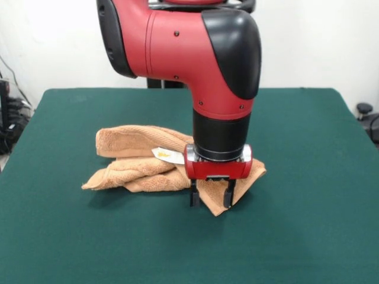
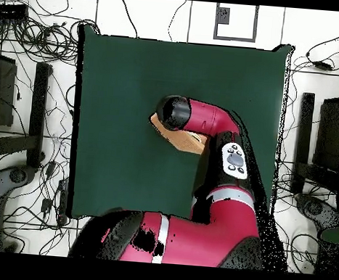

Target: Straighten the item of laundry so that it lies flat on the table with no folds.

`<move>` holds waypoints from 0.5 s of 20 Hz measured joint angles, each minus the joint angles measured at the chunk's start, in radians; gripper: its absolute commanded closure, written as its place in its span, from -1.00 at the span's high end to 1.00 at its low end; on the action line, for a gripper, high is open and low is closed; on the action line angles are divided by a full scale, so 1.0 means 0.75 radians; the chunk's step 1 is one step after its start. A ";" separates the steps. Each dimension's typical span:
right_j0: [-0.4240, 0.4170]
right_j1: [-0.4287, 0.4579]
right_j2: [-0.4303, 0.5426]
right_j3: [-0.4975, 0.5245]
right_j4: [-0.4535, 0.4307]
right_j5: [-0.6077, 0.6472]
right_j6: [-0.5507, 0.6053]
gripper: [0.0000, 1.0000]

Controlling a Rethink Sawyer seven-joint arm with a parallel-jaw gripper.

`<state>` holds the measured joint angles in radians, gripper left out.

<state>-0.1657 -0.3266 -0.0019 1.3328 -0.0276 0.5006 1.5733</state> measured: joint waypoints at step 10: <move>0.000 0.040 0.000 -0.010 0.011 -0.003 0.000 1.00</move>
<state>-0.1658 -0.2966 -0.0020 1.3253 -0.0195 0.4983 1.5733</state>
